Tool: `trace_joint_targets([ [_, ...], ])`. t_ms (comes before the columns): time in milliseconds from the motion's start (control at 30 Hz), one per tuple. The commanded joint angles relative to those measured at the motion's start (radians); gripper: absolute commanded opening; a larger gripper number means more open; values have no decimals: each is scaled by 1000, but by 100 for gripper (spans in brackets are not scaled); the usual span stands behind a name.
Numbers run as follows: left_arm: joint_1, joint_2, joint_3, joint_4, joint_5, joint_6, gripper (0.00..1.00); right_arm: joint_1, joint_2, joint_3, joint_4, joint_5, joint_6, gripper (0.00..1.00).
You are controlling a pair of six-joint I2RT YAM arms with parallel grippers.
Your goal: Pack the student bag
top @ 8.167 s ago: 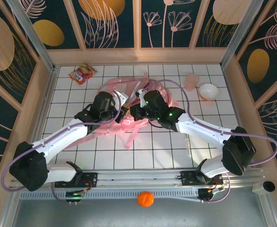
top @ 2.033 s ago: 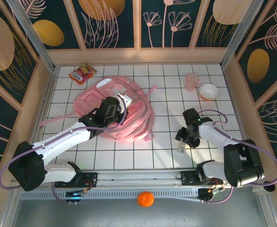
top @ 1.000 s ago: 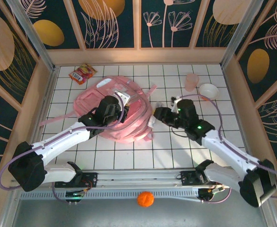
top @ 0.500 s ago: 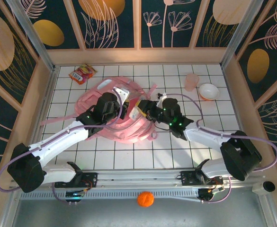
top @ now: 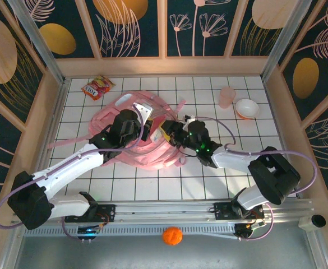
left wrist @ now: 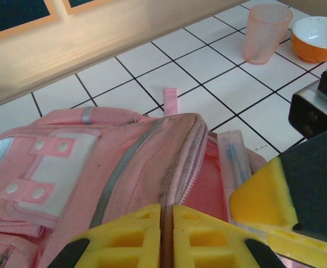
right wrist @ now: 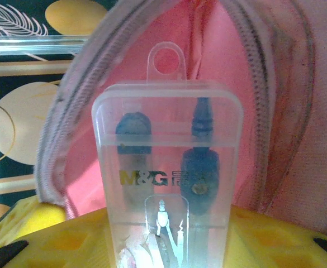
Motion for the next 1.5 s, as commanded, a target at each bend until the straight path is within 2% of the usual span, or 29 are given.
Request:
trace_joint_targets([
  [0,-4,-50,54,113,14,9,11,7,42,-15,119,17,43,47],
  [133,-4,-51,54,115,18,5,11,9,102,-3,203,1,75,47],
  [267,-4,-56,53,116,21,2,11,17,126,27,197,1,70,47],
  [600,-4,-50,48,123,27,-1,11,23,135,56,138,7,58,67],
  [1200,-4,-53,47,129,26,1,11,33,122,73,76,27,40,65],
  [1467,-3,-57,48,123,24,8,11,34,118,80,11,43,27,70],
])
